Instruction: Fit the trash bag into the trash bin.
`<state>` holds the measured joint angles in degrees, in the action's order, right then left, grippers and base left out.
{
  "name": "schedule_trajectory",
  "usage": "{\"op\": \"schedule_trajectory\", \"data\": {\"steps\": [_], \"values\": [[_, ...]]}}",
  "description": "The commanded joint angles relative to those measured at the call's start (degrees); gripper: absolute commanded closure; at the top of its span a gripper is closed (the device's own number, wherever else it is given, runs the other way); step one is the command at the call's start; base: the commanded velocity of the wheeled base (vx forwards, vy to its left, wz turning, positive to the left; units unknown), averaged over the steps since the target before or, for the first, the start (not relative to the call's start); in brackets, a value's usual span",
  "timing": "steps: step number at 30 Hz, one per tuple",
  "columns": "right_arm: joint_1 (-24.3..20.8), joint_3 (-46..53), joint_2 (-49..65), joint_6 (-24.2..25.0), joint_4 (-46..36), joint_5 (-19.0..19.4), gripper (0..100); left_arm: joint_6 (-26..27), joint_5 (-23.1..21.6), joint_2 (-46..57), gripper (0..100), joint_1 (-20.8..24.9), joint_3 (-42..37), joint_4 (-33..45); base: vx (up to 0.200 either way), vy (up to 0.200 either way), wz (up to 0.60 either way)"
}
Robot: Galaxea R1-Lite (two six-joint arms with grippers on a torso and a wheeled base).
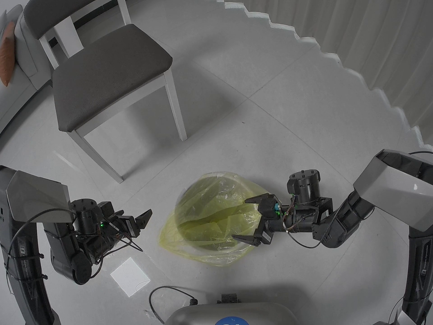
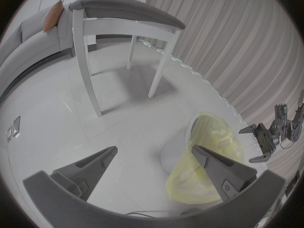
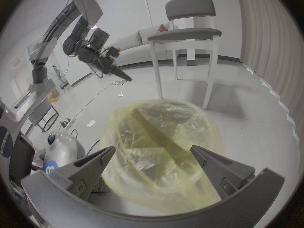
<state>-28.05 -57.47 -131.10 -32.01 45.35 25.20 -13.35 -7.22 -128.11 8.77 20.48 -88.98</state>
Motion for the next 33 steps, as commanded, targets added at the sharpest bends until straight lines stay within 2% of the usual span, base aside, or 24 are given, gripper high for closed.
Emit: {"op": "schedule_trajectory", "data": {"steps": [1, 2, 3, 4, 5, 8, 14, 33], "values": [[0.1, -3.35, 1.02, 6.52, -0.7, 0.03, 0, -0.36, 0.36, 2.52, 0, 0.02, -0.62, -0.85, 0.0, 0.0, 0.0], [0.1, -3.35, 1.02, 6.52, -0.7, 0.03, 0, -0.36, 0.36, 2.52, 0, 0.02, -0.62, -0.85, 0.0, 0.0, 0.0], [-0.25, -5.64, 1.81, 17.25, -0.17, 1.61, 0, -0.27, 0.45, 3.39, 0, 0.38, -1.06, -0.85, 0.0, 0.0, 0.0], [-0.25, -6.96, 2.51, 24.28, 0.35, 3.72, 0, -0.27, 0.36, 4.01, 0, 0.73, -1.23, -0.85, 0.0, 0.0, 0.0], [0.1, -7.84, 3.3, 28.58, 1.06, 5.21, 0, -0.27, 0.36, 4.19, 0, 0.73, -1.14, -0.85, 0.0, 0.0, 0.0], [1.68, -10.82, 3.39, 36.76, 1.94, 7.67, 0, -0.27, 0.1, 3.83, 0, 0.46, -0.09, -0.85, 0.0, 0.0, 0.0], [2.56, -12.93, 2.43, 41.42, 1.58, 11.89, 0, -0.36, -0.34, 2.6, 0, 0.2, 0.26, -0.85, 0.0, 0.0, 0.0], [0.45, -9.51, -3.64, 40.54, 2.29, 12.07, 0, -0.27, -0.34, 2.87, 0, 0.2, 0.26, -0.93, 0.0, 0.0, 0.0]]}}
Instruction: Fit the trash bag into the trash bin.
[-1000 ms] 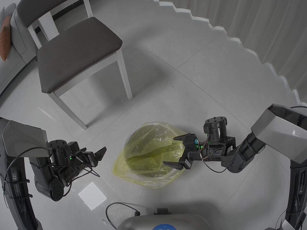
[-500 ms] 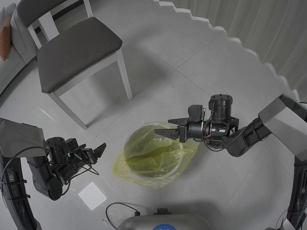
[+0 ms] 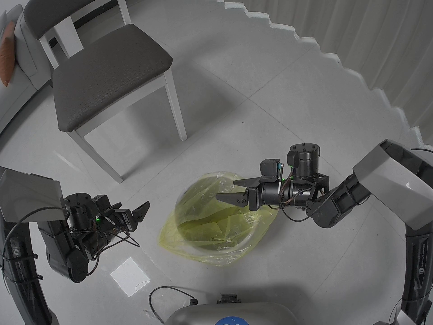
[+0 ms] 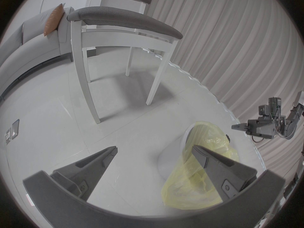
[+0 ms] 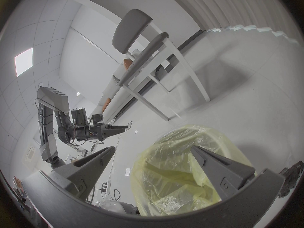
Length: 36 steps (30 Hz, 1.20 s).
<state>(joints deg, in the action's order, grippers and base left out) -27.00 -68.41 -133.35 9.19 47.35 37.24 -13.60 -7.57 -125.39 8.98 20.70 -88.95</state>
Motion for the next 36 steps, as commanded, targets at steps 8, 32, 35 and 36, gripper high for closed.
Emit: {"op": "schedule_trajectory", "data": {"steps": [8, 32, 35, 36], "values": [[-1.03, 5.31, -2.61, -4.36, 3.36, 1.96, 0, 0.16, -1.66, 2.26, 0, -0.11, 0.13, -0.96, 0.0, 0.0, 0.0], [8.98, 12.6, 24.63, -11.21, -10.87, 1.17, 0, 12.11, -12.91, 0.41, 0, 8.77, 4.52, 3.26, 0.0, 0.0, 0.0], [12.06, 14.62, 30.43, -10.95, -14.39, -0.77, 0, 12.64, -13.08, -0.64, 0, 10.97, 6.81, 7.57, 0.0, 0.0, 0.0], [12.15, 14.71, 30.7, -10.95, -14.48, -0.94, 0, 12.64, -13.08, -0.73, 0, 11.05, 6.99, 7.74, 0.0, 0.0, 0.0]]}}
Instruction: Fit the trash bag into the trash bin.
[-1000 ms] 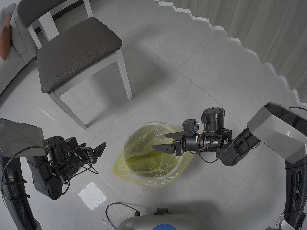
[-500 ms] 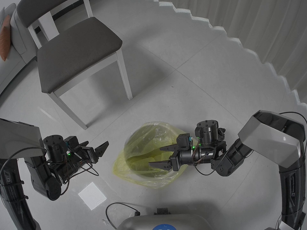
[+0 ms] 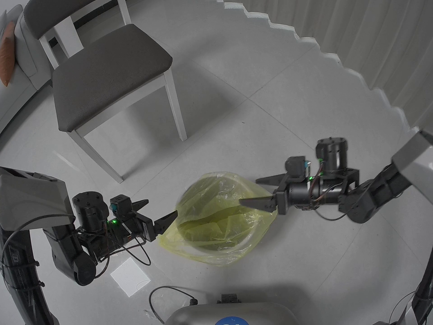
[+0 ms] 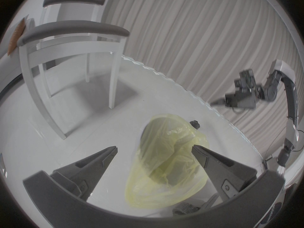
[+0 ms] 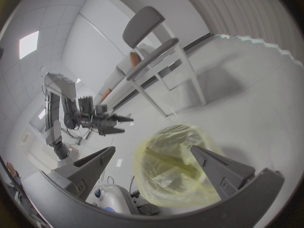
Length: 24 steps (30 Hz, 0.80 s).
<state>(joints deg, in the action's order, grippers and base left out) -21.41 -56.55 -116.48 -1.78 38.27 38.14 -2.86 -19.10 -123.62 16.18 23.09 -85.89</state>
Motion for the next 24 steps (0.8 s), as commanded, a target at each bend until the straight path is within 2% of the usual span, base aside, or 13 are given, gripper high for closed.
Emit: {"op": "schedule_trajectory", "data": {"steps": [1, 5, 9, 14, 24], "values": [[7.78, 4.26, 15.85, 0.02, -6.01, -3.25, 0, 2.07, -1.55, -3.29, 0, 5.09, 6.09, 6.35, 0.0, 0.0, 0.0], [10.95, 8.83, 19.27, -0.59, -5.48, -3.78, 0, 3.39, -1.55, -5.22, 0, 7.29, 9.69, 9.43, 0.0, 0.0, 0.0], [12.27, 11.9, 21.91, -0.68, -5.48, -3.78, 0, 6.03, -1.55, -6.63, 0, 8.26, 11.72, 14.88, 0.0, 0.0, 0.0], [13.76, 14.01, 24.11, -0.51, -5.48, -3.69, 0, 6.64, -1.55, -7.51, 0, 8.34, 13.74, 16.2, 0.0, 0.0, 0.0], [13.94, 17.09, 27.71, -0.33, -5.22, -3.43, 0, 6.73, -1.55, -11.81, 0, 10.28, 17.25, 17.34, 0.0, 0.0, 0.0]]}}
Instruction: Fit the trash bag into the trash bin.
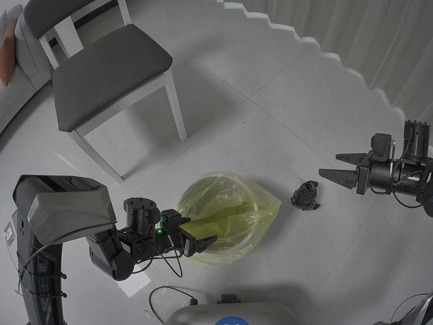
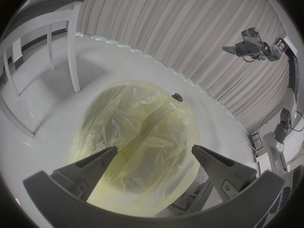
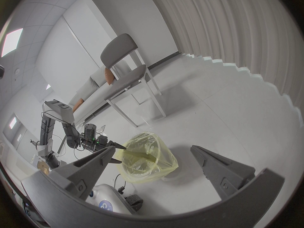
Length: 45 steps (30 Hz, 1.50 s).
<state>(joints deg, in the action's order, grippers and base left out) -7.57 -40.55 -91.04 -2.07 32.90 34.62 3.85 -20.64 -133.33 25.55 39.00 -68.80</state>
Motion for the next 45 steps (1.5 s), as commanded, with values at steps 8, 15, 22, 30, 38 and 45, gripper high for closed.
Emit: {"op": "schedule_trajectory", "data": {"steps": [8, 15, 22, 30, 38, 45], "values": [[0.19, 2.23, 2.45, -0.3, 0.14, 0.27, 0, 0.01, 0.25, -3.69, 0, 2.13, 3.98, 1.83, 0.0, 0.0, 0.0], [0.54, 3.1, 2.36, -0.39, 0.14, 0.36, 0, 0.01, 0.42, -4.84, 0, 3.28, 4.77, 2.09, 0.0, 0.0, 0.0], [1.15, 3.46, 2.36, -0.39, 0.5, 0.36, 0, 0.01, 0.51, -5.28, 100, 3.36, 5.04, 2.09, 0.0, 0.0, 0.0], [1.07, 4.16, 2.27, -0.48, 0.76, 0.62, 0, 0.01, 1.57, -5.1, 100, 3.8, -0.06, -3.0, 0.0, 0.0, 0.0], [0.8, 4.16, 2.18, -0.48, 0.76, 0.62, 0, -0.16, 1.39, -5.89, 100, 4.86, -7.8, -12.23, 0.0, 0.0, 0.0], [0.71, 4.51, 2.27, -0.56, 0.76, 0.62, 0, -0.78, 1.39, -9.32, 100, 6.62, -10.87, -19.17, 0.0, 0.0, 0.0]]}}
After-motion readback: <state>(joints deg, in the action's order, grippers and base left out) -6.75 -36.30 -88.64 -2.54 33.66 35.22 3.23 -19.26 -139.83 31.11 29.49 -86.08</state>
